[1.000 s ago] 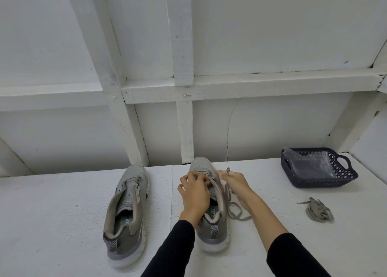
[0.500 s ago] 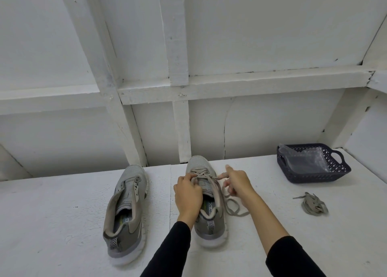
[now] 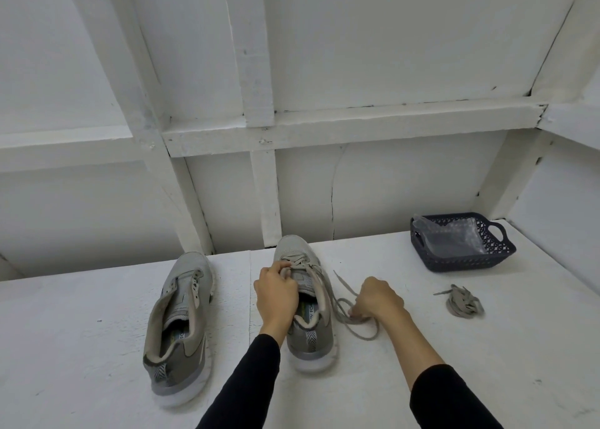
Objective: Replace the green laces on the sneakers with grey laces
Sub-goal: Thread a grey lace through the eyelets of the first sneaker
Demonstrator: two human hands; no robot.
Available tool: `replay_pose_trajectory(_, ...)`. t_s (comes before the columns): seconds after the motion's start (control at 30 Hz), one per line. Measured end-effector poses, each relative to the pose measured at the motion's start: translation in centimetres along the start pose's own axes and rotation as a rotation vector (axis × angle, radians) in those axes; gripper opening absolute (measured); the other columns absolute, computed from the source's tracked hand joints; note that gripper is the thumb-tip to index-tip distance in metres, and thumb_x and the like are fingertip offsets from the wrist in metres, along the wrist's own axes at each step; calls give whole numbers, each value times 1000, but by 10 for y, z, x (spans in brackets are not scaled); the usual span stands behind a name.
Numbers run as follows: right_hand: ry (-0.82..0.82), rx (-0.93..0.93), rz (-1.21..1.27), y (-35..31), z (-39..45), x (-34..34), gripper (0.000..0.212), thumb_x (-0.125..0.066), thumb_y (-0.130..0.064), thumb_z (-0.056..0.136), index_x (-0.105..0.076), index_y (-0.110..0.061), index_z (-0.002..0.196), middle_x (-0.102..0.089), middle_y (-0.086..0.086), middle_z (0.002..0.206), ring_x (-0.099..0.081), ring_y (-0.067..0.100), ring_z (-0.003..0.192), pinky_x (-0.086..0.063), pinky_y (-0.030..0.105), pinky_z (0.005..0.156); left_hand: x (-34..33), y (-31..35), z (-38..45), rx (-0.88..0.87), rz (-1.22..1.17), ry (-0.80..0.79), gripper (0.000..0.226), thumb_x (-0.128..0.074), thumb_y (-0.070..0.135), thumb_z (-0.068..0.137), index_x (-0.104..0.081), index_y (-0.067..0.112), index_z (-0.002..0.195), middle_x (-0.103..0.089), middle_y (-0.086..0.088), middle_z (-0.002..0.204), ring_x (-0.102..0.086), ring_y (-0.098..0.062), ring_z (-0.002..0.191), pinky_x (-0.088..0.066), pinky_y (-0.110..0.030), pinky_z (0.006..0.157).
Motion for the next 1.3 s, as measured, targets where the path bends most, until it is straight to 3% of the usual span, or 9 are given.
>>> replay_pose_trajectory(0.13,216,189,38,-10,3,1,35,-69,-34,87,-52,-14,111,-52,6,116,-51,26,110,-44,35,84,-1,0,1,6,-35,-2,24,-48,17,94,-66,27,107,-57,-2,106,-53,-26,105,-51,-43,83)
replay_pose_trajectory(0.23,337,278,87,-16,6,-1,26,-58,-28,95,-54,-13,115,-52,8,118,-50,26,111,-43,37,89,0,0,1,7,-58,3,24,-49,17,94,-67,27,106,-58,-1,106,-54,-25,105,-50,-42,84)
replay_pose_trajectory(0.5,361,261,56,-27,32,-22,21,-53,-19,98,-63,-6,111,-58,11,113,-57,26,101,-50,35,78,0,1,-3,29,-79,51,19,-51,17,93,-66,25,102,-64,4,98,-60,-19,91,-51,-35,73)
replay_pose_trajectory(0.67,430,244,-5,-32,46,-33,15,-50,-11,98,-65,-10,103,-59,8,108,-52,24,101,-43,32,77,0,-1,-1,70,-57,79,8,-53,20,92,-55,24,99,-62,6,86,-60,-17,83,-53,-39,71)
replay_pose_trajectory(0.73,435,259,173,-38,52,-26,14,-50,-10,97,-64,-11,97,-62,7,105,-54,23,97,-43,32,77,-1,-1,-1,70,-22,87,7,-53,20,92,-49,23,97,-61,3,83,-57,-18,79,-51,-38,67)
replay_pose_trajectory(0.83,437,290,747,-57,44,3,10,-54,-10,95,-64,-9,93,-63,4,92,-56,16,85,-40,17,65,0,-1,-2,69,-10,93,6,-54,21,90,-48,21,90,-60,3,79,-56,-17,75,-50,-37,64)
replay_pose_trajectory(0.9,424,339,930,-69,33,20,8,-58,-10,93,-65,-12,90,-64,1,84,-58,13,79,-38,10,61,2,1,-3,73,-22,82,6,-55,23,88,-49,21,88,-60,4,78,-57,-15,74,-51,-37,64)
replay_pose_trajectory(1.17,331,412,935,-76,4,-4,11,-66,-10,87,-67,-12,98,-68,-1,87,-63,8,80,-45,8,66,13,-4,-5,102,-235,-19,11,-64,28,87,-61,22,96,-65,10,86,-61,-7,80,-43,-18,63)
replay_pose_trajectory(1.3,349,487,827,-82,-4,-13,16,-62,-6,87,-63,-12,102,-67,1,86,-59,6,75,-42,5,62,17,-18,1,109,-367,-91,14,-68,30,88,-68,17,92,-71,4,88,-66,-12,88,-52,-26,78)
Point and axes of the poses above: each hand's wrist, its own z-axis towards the middle knuckle, its own x-axis out of the back of the hand, y = z × x, the point moved 1 cm from there along z, towards the middle knuckle
